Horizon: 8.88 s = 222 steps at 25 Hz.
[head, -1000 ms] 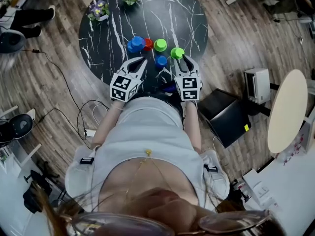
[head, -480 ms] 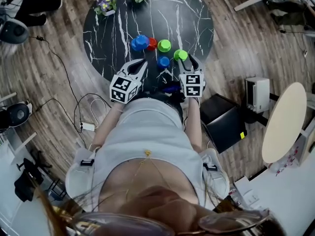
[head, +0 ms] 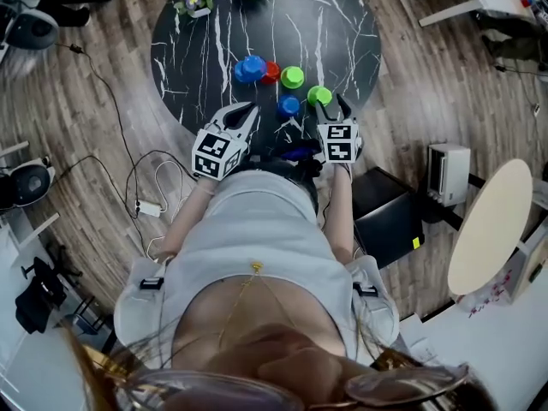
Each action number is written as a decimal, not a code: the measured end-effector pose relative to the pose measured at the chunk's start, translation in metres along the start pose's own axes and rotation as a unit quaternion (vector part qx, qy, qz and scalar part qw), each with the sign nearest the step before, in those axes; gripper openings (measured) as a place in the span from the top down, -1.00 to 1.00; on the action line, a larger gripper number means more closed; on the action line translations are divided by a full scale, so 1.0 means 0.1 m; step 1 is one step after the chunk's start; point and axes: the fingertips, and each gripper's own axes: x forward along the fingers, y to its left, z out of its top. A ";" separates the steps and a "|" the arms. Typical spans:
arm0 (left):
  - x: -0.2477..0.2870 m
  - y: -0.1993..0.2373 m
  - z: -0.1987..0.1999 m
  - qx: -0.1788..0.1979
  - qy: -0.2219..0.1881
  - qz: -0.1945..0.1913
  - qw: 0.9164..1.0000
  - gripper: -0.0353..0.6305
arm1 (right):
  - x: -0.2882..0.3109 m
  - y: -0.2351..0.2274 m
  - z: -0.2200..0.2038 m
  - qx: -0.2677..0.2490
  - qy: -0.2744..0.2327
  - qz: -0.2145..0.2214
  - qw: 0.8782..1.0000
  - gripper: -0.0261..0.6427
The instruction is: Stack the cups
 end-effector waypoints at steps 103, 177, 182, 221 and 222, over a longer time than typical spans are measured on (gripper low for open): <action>-0.21 0.35 -0.02 0.015 0.005 -0.006 1.000 0.78 | 0.18 0.22 0.66 -0.057 0.010 0.025 0.998 0.26; -0.31 0.42 -0.05 0.027 0.008 -0.020 0.999 0.78 | 0.25 0.66 0.62 -0.042 -0.004 0.064 0.997 0.09; -0.27 0.40 -0.05 0.034 0.013 -0.032 0.999 0.78 | 0.23 0.67 0.54 -0.039 0.002 0.060 0.997 0.09; -0.31 0.45 -0.27 0.049 0.061 -0.069 0.995 0.78 | 0.59 1.05 -0.38 -0.070 0.134 0.092 0.984 0.12; -0.31 0.45 -0.28 0.049 0.061 -0.068 0.995 0.78 | 0.60 1.04 -0.38 -0.070 0.133 0.089 0.985 0.14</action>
